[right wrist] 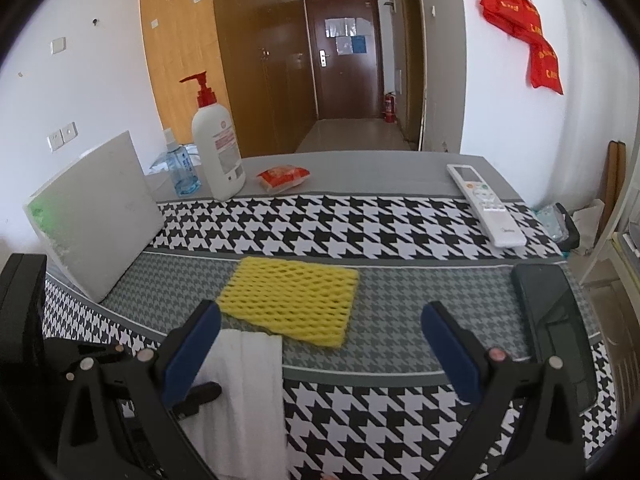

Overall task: Organize soft objects
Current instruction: 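Close the left gripper on the white tissue while the right gripper grasps the yellow foam net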

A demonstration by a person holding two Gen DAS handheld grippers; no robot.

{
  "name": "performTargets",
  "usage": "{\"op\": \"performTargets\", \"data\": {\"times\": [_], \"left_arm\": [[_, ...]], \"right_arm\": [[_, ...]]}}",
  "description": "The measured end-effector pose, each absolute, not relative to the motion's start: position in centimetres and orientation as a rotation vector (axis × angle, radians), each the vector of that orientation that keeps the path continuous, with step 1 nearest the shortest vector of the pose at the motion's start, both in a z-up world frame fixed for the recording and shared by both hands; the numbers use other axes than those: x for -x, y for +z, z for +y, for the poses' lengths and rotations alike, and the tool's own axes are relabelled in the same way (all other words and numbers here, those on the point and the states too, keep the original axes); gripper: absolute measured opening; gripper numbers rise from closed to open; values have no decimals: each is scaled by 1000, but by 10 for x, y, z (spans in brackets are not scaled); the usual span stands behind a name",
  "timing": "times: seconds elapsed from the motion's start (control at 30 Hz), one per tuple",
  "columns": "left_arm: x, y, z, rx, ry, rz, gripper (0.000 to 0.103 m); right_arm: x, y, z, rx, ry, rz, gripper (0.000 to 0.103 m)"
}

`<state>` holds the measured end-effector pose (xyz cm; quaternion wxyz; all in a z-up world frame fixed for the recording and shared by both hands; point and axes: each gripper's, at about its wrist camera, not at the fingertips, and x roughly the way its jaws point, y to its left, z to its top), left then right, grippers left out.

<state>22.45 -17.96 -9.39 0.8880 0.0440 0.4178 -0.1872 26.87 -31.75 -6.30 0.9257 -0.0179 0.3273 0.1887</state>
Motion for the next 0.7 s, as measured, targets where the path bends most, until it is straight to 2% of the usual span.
{"op": "performTargets", "data": {"times": [0.7], "left_arm": [[-212,-82,-131,-85,-295,813,8]], "right_arm": [[-292,-81,-290,89,401,764,102]]}}
